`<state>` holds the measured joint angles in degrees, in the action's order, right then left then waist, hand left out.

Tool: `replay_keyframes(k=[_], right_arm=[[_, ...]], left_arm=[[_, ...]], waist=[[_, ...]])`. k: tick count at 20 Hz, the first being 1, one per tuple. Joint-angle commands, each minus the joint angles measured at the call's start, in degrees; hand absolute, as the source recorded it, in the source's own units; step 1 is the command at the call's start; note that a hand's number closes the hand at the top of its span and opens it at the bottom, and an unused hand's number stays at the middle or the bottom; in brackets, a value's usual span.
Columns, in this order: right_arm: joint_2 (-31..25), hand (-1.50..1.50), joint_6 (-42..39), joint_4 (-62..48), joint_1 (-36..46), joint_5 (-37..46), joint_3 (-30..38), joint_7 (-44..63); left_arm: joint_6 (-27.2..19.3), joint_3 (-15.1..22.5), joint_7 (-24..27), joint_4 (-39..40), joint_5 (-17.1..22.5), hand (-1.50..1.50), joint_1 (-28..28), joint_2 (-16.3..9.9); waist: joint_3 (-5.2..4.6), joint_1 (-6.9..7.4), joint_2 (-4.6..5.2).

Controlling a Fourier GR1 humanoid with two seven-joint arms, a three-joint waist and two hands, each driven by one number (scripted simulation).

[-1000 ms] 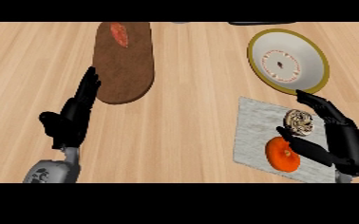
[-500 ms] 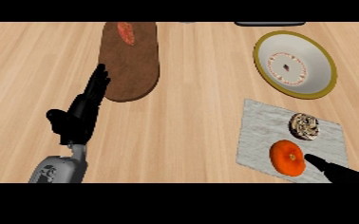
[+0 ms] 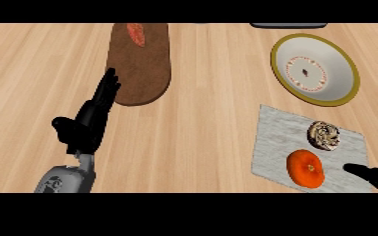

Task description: Pick the cupcake from the placemat and place it in the bowl

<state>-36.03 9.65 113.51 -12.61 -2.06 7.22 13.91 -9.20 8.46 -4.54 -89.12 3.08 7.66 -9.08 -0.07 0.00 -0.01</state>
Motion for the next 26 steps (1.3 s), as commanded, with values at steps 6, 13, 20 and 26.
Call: replay_keyframes(k=[6, 13, 20, 26], right_arm=[[-2.4, -1.5, -10.01, -8.93, 3.4, -0.08, -1.91, 7.85], [0.95, -1.5, -15.65, -11.23, 5.3, 0.23, 0.58, 6.45], [7.71, -1.5, -17.72, -7.85, -1.17, 1.07, 3.77, 0.26], [12.48, -1.5, -19.24, -2.96, -0.4, 1.28, 4.35, 3.11]], left_arm=[[1.0, -0.59, 1.97, 2.03, -0.7, 0.0, 0.35, 1.25], [-0.79, 1.2, 1.62, -2.58, -4.33, 0.0, -4.0, 3.47], [2.22, -1.86, -0.09, -2.0, -3.11, 0.0, -2.6, 2.77], [4.01, -4.42, -0.59, -0.04, -2.97, 0.0, -0.03, 2.36]], waist=[[0.06, -0.11, 0.06], [0.07, 0.05, -0.06], [0.07, -0.27, -0.08], [0.05, -0.26, -0.05]])
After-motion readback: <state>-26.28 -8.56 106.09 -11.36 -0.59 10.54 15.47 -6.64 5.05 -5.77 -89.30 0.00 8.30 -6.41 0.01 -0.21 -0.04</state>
